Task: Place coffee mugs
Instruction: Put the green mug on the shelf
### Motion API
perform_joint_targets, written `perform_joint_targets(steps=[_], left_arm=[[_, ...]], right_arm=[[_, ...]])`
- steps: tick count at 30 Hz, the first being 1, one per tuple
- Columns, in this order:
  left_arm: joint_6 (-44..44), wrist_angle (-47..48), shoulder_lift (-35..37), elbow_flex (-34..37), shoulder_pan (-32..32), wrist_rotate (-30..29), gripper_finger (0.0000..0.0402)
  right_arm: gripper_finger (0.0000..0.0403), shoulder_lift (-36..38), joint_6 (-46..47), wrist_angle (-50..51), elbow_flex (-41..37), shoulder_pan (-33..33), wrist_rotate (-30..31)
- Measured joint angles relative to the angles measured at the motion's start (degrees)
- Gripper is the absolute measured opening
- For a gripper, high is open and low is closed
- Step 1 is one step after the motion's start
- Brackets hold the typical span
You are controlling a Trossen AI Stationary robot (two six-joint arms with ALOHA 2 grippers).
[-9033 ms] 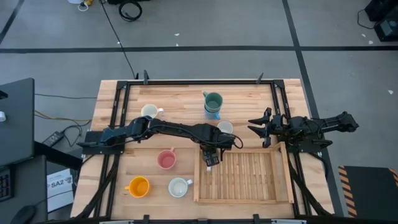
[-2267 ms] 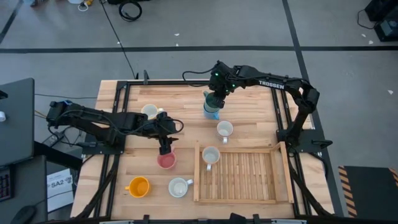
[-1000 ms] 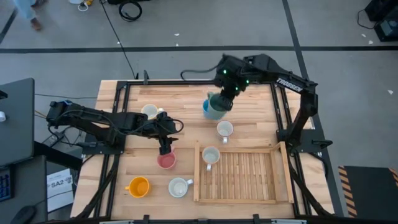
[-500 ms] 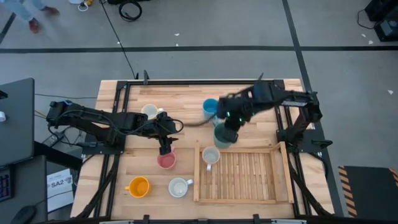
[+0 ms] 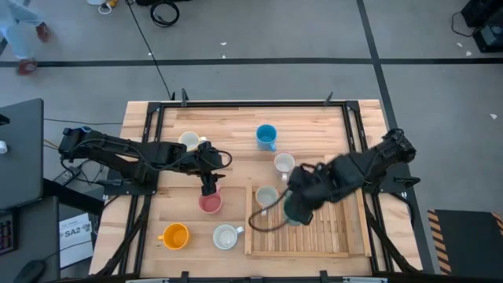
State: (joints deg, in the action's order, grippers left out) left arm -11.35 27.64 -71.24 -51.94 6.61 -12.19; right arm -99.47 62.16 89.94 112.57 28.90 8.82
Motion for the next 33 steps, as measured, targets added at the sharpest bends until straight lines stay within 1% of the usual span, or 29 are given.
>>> perform_joint_targets(steps=[4, 8, 11, 15, 22, 28, 33], left_arm=[[0.00, 0.00, 0.00, 0.00, 0.00, 0.00, 0.0176], [0.04, 0.00, 0.00, 0.00, 0.00, 0.00, 0.0176], [0.05, -0.01, 0.00, 0.00, 0.00, 0.00, 0.0176], [0.07, -0.02, 0.00, 0.00, 0.00, 0.00, 0.0176], [0.13, -0.09, 0.00, 0.00, 0.00, 0.00, 0.0176], [0.20, -0.38, 0.00, 0.00, 0.00, 0.00, 0.0176], [0.17, -0.48, 0.00, -0.02, 0.00, 0.00, 0.0176]], right_arm=[[0.0031, -0.06, 8.38, 0.08, -3.38, 3.49, 1.36], [0.0031, -0.03, 15.19, 0.11, -7.49, 5.30, 2.29], [0.0031, -0.06, 19.07, -0.18, -10.71, 5.90, 2.70], [0.0031, -0.06, 21.33, -1.15, -15.32, 6.19, 3.37], [0.0031, -0.06, 21.29, -8.61, -23.96, 6.19, 4.48], [0.0031, -0.06, 17.20, -15.77, -30.03, 4.47, 5.03], [0.0031, -0.08, 11.53, -19.48, -32.46, 1.94, 5.50]])
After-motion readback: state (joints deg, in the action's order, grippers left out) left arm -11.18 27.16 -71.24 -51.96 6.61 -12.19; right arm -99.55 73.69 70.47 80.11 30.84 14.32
